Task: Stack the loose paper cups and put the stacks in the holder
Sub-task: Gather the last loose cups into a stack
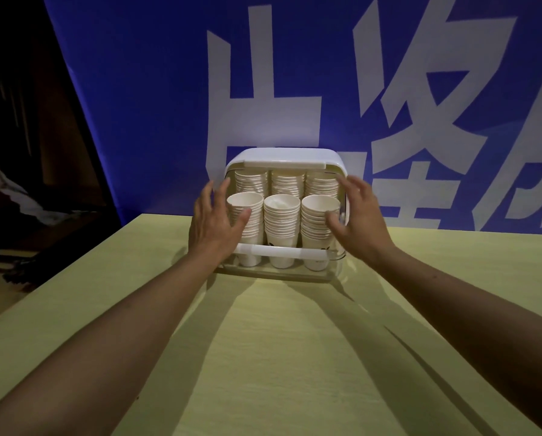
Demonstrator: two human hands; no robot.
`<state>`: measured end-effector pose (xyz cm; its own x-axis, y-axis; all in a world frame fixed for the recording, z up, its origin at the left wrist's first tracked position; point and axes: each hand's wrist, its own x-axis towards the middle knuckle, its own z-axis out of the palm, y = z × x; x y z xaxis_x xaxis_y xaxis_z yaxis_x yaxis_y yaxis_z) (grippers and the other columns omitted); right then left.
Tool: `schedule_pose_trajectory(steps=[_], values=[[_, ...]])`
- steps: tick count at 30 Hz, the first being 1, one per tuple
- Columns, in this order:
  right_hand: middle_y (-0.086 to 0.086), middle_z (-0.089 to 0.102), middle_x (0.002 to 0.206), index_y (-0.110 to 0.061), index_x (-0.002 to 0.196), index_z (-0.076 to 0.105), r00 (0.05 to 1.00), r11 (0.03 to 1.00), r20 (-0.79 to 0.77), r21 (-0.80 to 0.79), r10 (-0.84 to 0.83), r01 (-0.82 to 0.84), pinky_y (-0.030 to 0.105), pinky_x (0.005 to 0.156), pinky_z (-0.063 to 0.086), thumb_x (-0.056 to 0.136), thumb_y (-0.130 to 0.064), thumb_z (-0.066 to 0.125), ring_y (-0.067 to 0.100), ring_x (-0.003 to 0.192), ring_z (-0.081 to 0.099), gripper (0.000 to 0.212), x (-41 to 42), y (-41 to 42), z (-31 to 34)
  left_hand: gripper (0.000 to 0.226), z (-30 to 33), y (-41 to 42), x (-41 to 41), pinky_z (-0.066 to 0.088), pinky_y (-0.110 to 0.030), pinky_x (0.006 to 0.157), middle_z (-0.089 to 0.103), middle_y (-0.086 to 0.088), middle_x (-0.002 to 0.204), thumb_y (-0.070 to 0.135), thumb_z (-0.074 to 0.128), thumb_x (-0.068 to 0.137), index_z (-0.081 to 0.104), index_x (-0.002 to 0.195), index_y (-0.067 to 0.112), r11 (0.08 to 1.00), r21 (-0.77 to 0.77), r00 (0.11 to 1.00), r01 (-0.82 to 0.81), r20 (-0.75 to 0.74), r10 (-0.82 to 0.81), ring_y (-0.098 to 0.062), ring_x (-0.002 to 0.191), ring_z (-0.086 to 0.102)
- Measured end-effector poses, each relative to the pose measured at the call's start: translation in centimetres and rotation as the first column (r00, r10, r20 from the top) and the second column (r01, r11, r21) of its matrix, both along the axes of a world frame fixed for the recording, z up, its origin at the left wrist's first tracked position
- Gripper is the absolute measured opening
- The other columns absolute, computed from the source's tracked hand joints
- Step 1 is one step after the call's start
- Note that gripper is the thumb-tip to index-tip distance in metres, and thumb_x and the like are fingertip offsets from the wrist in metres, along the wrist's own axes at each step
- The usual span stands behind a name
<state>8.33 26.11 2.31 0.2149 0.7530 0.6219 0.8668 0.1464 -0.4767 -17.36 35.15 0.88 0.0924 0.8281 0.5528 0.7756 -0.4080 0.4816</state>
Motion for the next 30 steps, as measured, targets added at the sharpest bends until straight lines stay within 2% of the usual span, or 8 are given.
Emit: schedule_pose_trajectory(steps=[3, 7, 10, 13, 17, 21, 26, 30], values=[[0.001, 0.028, 0.157, -0.028, 0.154, 0.023, 0.994, 1.0, -0.114, -0.017, -0.008, 0.006, 0.044, 0.11, 0.038, 0.093, -0.036, 0.066, 0.024, 0.141, 0.035, 0.075, 0.1, 1.4, 1.2, 0.079, 1.0, 0.7, -0.2, 0.03, -0.055, 0.116, 0.003, 0.0, 0.169, 0.06, 0.05, 0.097, 0.007, 0.159, 0.036, 0.998, -0.057, 1.0, 0.008, -0.023, -0.009, -0.03, 0.155, 0.012], [0.004, 0.035, 0.152, -0.026, 0.152, 0.03, 0.984, 0.997, -0.179, -0.072, -0.023, 0.01, 0.046, 0.105, 0.047, 0.093, -0.036, 0.065, 0.027, 0.133, 0.045, 0.069, -0.2, 2.8, 2.5, 0.079, 1.7, 1.1, -0.1, 0.033, -0.058, 0.114, 0.024, 0.001, 0.166, 0.056, 0.054, 0.097, 0.005, 0.157, 0.041, 0.977, -0.146, 0.988, 0.154, 0.021, -0.152, -0.032, 0.149, 0.03], [0.007, 0.034, 0.152, -0.023, 0.151, 0.033, 0.981, 0.996, -0.189, -0.081, -0.051, 0.036, 0.044, 0.104, 0.046, 0.095, -0.035, 0.062, 0.029, 0.133, 0.045, 0.064, -0.2, 3.1, 3.1, 0.077, 1.8, 0.8, 0.4, 0.038, -0.055, 0.112, 0.027, 0.001, 0.163, 0.055, 0.055, 0.097, 0.01, 0.157, 0.038, 0.98, -0.087, 0.984, 0.176, -0.001, -0.177, -0.03, 0.146, 0.034], [0.007, 0.032, 0.152, -0.025, 0.15, 0.034, 0.989, 0.992, -0.124, -0.11, -0.075, 0.061, 0.04, 0.103, 0.046, 0.095, -0.036, 0.062, 0.03, 0.133, 0.044, 0.063, -0.3, 3.3, 3.1, 0.071, 2.0, 0.7, 0.9, 0.036, -0.052, 0.113, 0.015, -0.004, 0.164, 0.053, 0.053, 0.098, 0.019, 0.156, 0.031, 0.994, 0.039, 0.995, 0.101, 0.003, -0.102, -0.029, 0.149, 0.021], [0.007, 0.029, 0.153, -0.026, 0.151, 0.033, 0.99, 0.989, -0.113, -0.133, -0.084, 0.069, 0.042, 0.103, 0.047, 0.093, -0.035, 0.063, 0.031, 0.134, 0.043, 0.066, -0.5, 3.2, 3.1, 0.074, 2.0, 1.7, 0.7, 0.013, -0.056, 0.122, -0.004, -0.004, 0.17, 0.06, 0.045, 0.099, 0.009, 0.159, 0.036, 0.995, -0.089, 0.998, 0.043, 0.055, -0.038, -0.031, 0.156, -0.007], [0.008, 0.029, 0.154, -0.027, 0.151, 0.032, 0.989, 0.986, -0.105, -0.14, -0.104, 0.089, 0.039, 0.097, 0.05, 0.095, -0.035, 0.062, 0.031, 0.129, 0.048, 0.064, -1.0, 2.9, 3.2, 0.073, 1.7, 2.6, 0.2, 0.033, -0.064, 0.114, 0.025, -0.003, 0.166, 0.069, 0.038, 0.097, 0.007, 0.157, 0.043, 0.956, -0.231, 0.976, 0.183, 0.157, -0.149, -0.036, 0.15, 0.027], [0.008, 0.033, 0.155, -0.024, 0.15, 0.036, 0.985, 0.985, -0.135, -0.147, -0.111, 0.091, 0.042, 0.103, 0.046, 0.096, -0.035, 0.061, 0.031, 0.133, 0.045, 0.06, -1.2, 2.5, 3.8, 0.067, 2.1, 2.0, 0.4, 0.037, -0.06, 0.112, 0.026, 0.0, 0.165, 0.065, 0.036, 0.1, 0.012, 0.158, 0.04, 0.952, -0.214, 0.958, 0.22, 0.232, -0.169, -0.033, 0.146, 0.036], [0.007, 0.036, 0.152, -0.021, 0.147, 0.04, 0.987, 0.988, -0.125, -0.122, -0.106, 0.091, 0.037, 0.099, 0.046, 0.095, -0.034, 0.062, 0.028, 0.129, 0.048, 0.058, -1.5, 1.7, 3.7, 0.061, 2.4, 1.5, 0.1, 0.038, -0.055, 0.109, 0.034, 0.0, 0.162, 0.059, 0.033, 0.103, 0.014, 0.157, 0.037, 0.96, -0.193, 0.956, 0.202, 0.253, -0.15, -0.031, 0.143, 0.04]])
